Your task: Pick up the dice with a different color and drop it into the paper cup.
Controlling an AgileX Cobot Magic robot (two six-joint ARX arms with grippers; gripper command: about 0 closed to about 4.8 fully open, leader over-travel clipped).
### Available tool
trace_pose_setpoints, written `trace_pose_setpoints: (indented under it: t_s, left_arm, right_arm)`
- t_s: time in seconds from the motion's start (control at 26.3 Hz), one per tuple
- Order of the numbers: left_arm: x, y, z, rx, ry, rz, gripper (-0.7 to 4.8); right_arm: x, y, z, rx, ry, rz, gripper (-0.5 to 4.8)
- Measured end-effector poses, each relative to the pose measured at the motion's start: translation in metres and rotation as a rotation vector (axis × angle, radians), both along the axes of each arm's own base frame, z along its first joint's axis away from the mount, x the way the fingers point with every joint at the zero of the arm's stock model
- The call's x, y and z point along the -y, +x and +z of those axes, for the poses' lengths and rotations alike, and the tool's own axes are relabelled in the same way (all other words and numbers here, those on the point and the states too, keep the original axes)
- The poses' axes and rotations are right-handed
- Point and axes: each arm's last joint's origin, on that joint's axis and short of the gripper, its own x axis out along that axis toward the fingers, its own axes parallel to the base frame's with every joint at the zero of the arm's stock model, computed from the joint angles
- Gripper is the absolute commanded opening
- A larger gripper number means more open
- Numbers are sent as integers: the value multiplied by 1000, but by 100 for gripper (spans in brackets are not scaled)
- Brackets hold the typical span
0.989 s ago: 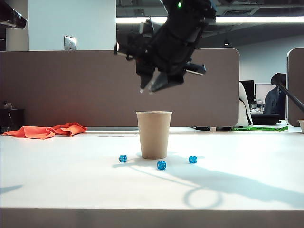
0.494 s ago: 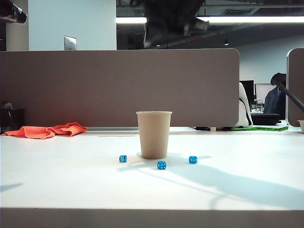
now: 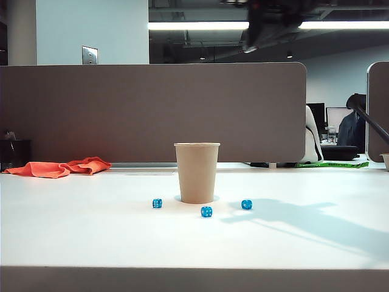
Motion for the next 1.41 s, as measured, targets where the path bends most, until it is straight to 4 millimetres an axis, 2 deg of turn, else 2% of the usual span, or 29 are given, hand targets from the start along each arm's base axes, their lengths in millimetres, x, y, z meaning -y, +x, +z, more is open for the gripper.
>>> trace_pose_setpoints:
  t_s: [0.34,0.42,0.68,0.8,0.99,1.18,1.41]
  left_arm:
    - [-7,-21,-7,17,0,24,-6]
    - [-9,-25,-12,11,0,25,-6]
    - [-11,-32,-12,37,-24,25,-6]
    - [-11,-32,-12,36,-29,25,-6]
    - [-11,-32,-12,34,-30,24,-6]
    - [-11,-33,-12,36,-31,25,-6]
    - [-11,-33,-12,36,-31,24,-6]
  right_arm:
    - [53,-27,-26,34,31,-91,-5]
    - [77,-37,-36,33,56,-107,-5]
    - [131,-63,-45,99,132,-176,-5]
    - [145,-76,-50,133,149,-202,-5]
    - [157,-104,-72,194,164,-229,-5]
    - [157,-130,-108,270,173,-227,-5]
    - [158,-149,-115,429,198,-257,-5]
